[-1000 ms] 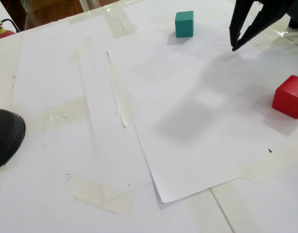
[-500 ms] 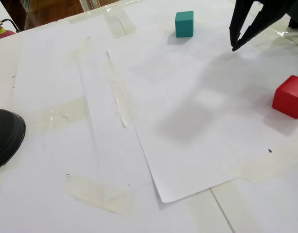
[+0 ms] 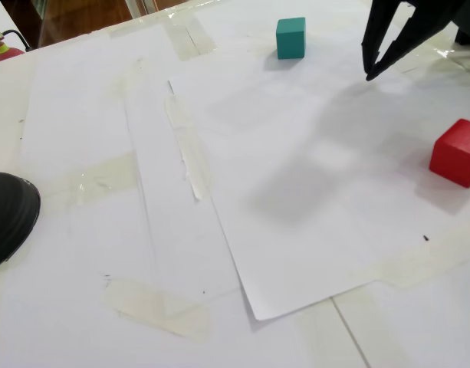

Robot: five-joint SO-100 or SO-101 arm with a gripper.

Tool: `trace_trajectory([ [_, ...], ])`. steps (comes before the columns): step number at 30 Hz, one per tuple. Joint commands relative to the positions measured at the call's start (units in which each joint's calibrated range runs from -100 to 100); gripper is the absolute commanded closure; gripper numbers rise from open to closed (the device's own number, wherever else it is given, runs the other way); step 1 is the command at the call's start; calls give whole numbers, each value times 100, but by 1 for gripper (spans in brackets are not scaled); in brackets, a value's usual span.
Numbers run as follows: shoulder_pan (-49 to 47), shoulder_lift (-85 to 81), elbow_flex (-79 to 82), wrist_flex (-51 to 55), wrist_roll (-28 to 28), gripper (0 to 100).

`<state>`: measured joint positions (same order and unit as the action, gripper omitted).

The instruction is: Put the red cube on the top of the blue cube.

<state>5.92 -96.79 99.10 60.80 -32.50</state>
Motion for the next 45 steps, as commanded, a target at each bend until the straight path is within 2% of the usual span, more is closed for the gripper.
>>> trace_trajectory([
  [1, -2, -64, 81, 15, 29, 100],
  [15, 97, -64, 81, -10, 34, 100],
  [21, -100, -64, -37, -197, -571, 100],
  [24, -282, -64, -563, -189, -811, 100],
  [27, -463, -12, -1126, -107, -825, 100],
  [33, -577, 537, -2361, 904, -957, 100],
  [45, -562, 2554, -5103, 2167, -1070, 100],
])
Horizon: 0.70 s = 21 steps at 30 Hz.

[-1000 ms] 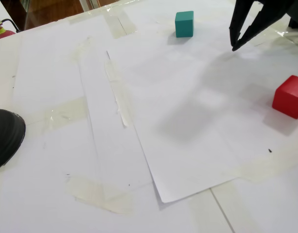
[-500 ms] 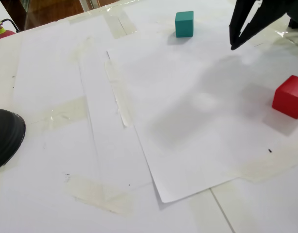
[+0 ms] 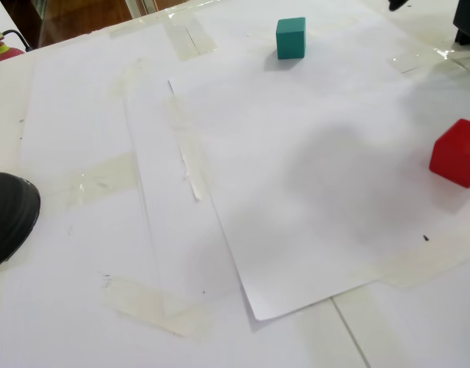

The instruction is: Put the red cube on the top of the blue cube.

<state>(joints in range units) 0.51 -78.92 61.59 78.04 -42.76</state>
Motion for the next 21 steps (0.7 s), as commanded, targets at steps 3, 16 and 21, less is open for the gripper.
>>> trace_trajectory([
  [3, 9, 1248, -2042, 826, -34, 100],
  [16, -422, 2252, -3376, 1715, -259, 100],
  [21, -664, 2364, -3376, 1756, -366, 100],
])
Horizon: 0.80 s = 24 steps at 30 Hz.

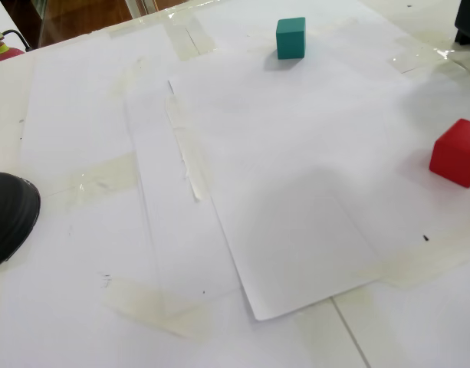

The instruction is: Put the red cube on the top of the blue cube.

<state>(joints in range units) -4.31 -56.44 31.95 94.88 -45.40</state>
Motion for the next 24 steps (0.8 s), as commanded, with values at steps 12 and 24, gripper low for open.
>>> trace_trajectory([
  [12, -1280, 683, -585, 178, -523, 100],
  [24, -2680, 1447, -530, 15, -1353, 100],
])
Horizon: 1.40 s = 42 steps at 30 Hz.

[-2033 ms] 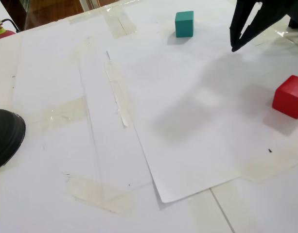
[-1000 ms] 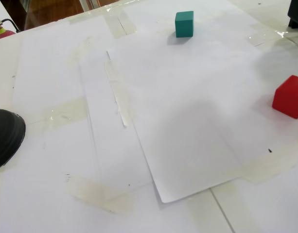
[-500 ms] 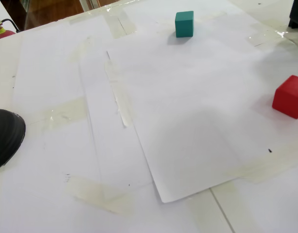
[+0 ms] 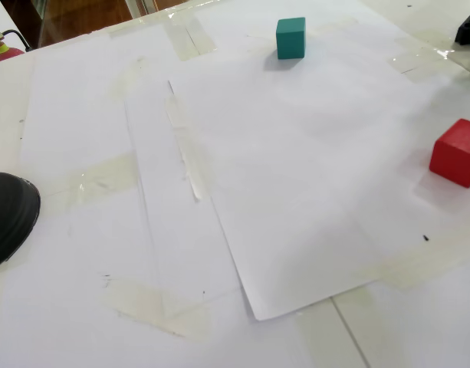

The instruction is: Put the red cube on the top of the blue cube.

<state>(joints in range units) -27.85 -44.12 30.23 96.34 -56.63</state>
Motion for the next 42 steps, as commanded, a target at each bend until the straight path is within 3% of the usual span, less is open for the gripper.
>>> trace_trajectory([
  [1, -372, 266, -358, -107, -269, 100],
  [6, -478, 464, -486, -42, -337, 100],
  [11, -606, 661, -676, 121, -806, 100],
  [29, -909, 1262, -703, -555, -1040, 100],
  [42, -962, 1511, 241, -2333, -269, 100],
])
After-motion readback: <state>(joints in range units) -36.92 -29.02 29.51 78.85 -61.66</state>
